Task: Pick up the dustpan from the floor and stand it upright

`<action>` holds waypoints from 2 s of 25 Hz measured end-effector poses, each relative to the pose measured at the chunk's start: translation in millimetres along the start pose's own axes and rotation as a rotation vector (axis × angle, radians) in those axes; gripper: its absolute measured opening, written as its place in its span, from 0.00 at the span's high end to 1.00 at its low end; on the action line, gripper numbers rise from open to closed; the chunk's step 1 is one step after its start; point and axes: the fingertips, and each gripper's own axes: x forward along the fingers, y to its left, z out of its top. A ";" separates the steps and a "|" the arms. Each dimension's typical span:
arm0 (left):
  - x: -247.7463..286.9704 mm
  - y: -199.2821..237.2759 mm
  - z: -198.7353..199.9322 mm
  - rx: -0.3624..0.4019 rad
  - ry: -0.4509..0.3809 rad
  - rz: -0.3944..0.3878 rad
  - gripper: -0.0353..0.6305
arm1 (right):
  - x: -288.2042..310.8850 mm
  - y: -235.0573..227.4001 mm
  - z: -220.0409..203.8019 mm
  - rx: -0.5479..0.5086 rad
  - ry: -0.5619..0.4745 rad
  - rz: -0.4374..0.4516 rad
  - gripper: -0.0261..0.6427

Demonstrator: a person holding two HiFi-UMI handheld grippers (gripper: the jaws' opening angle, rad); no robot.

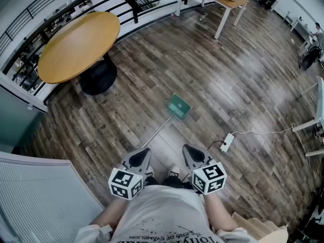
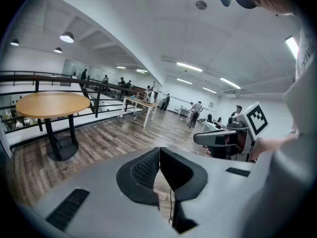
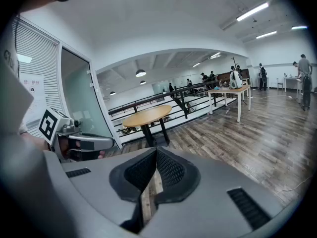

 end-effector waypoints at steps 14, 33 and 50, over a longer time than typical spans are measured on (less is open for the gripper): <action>-0.2 2.0 -3.4 -0.009 0.002 -0.001 0.91 | 1.0 2.5 -0.2 -0.015 -0.010 0.002 0.92; -25.9 61.2 -6.8 -0.004 0.028 -0.039 0.91 | 28.2 19.1 10.6 0.004 -0.029 -0.132 0.92; 43.5 73.1 31.2 -0.006 0.021 -0.027 0.91 | 63.8 -41.5 41.7 -0.006 -0.015 -0.097 0.92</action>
